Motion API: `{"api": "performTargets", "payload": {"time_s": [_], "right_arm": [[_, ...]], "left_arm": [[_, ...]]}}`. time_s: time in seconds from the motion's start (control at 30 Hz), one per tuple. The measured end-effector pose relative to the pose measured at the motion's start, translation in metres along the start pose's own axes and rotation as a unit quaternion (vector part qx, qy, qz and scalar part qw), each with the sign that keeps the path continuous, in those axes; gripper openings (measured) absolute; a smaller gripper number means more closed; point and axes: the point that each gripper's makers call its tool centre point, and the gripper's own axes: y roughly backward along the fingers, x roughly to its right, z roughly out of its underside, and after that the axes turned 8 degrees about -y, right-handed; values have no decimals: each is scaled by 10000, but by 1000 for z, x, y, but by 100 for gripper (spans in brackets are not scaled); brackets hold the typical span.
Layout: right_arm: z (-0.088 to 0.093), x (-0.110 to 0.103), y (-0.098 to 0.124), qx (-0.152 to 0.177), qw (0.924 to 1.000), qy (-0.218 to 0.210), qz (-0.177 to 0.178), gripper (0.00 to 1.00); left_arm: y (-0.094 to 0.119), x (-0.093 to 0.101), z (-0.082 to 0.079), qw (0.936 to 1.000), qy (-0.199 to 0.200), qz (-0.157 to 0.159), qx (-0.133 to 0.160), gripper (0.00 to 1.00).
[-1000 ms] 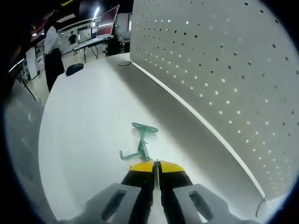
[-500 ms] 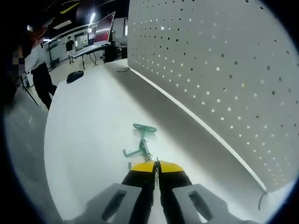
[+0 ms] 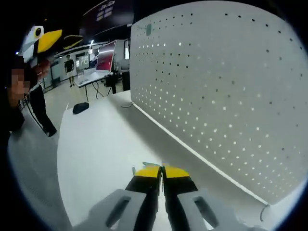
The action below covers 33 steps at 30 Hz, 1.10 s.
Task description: Insert the hook assembly into the mounting plate slot until the hook locks in place.
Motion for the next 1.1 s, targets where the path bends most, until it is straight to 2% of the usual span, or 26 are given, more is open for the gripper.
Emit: {"api": "performTargets", "payload": {"time_s": [0.33,0.63,0.87,1.1], "right_arm": [[-77,-28,24,986,9949,114,-154,0],[-133,-56,50,1784,9832,144,-366,0],[-160,-76,67,2246,9727,101,-582,0],[-166,-92,72,2411,9669,-18,-838,0]], "left_arm": [[2,8,-1,9999,96,76,20,51],[0,14,-4,9997,164,145,71,49],[-6,24,-10,9991,236,325,126,43],[-9,33,-17,9978,340,515,229,32]]}}
